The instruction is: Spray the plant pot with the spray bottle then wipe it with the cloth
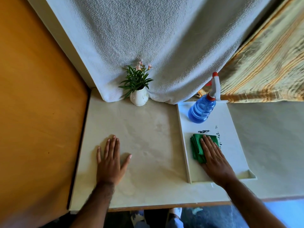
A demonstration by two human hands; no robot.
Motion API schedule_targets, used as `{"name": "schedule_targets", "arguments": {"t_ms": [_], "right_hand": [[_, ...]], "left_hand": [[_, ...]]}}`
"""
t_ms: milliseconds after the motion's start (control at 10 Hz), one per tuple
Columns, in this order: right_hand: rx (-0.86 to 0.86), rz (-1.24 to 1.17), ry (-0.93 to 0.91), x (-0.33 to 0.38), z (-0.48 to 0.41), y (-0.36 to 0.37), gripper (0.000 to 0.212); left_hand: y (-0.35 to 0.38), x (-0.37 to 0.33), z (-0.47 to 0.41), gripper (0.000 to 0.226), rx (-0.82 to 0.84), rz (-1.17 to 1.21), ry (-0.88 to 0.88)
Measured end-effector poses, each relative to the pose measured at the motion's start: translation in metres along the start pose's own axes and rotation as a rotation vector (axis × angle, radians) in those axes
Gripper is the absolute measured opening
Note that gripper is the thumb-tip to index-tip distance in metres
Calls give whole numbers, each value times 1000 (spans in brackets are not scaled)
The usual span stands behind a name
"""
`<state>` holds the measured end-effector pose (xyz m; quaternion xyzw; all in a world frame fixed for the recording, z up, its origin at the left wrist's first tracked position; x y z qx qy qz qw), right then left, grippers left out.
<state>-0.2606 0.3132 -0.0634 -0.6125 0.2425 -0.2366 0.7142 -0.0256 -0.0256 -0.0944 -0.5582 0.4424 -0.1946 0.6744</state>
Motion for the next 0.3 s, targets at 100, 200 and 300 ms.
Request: {"name": "schedule_targets", "arguments": {"t_ms": [100,200,300], "right_hand": [[41,30,32,6,0,-5,84],[121,52,38,8,0,-13,94],[131,23,43,15,0,-29,103]], "left_hand": [[2,1,-1,90,36,1,-16],[1,-2,-2,97,141,15,-61],[1,-6,-4,111,218,60,-74]]}}
Point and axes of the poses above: each hand's wrist, its own z-axis away from the middle knuckle, its own y-axis out of the palm, x = y × z, the point moved 8 cm from there along -z, towards the middle knuckle, and after that the axes turned 15 degrees about z, right-handed, at the moved point
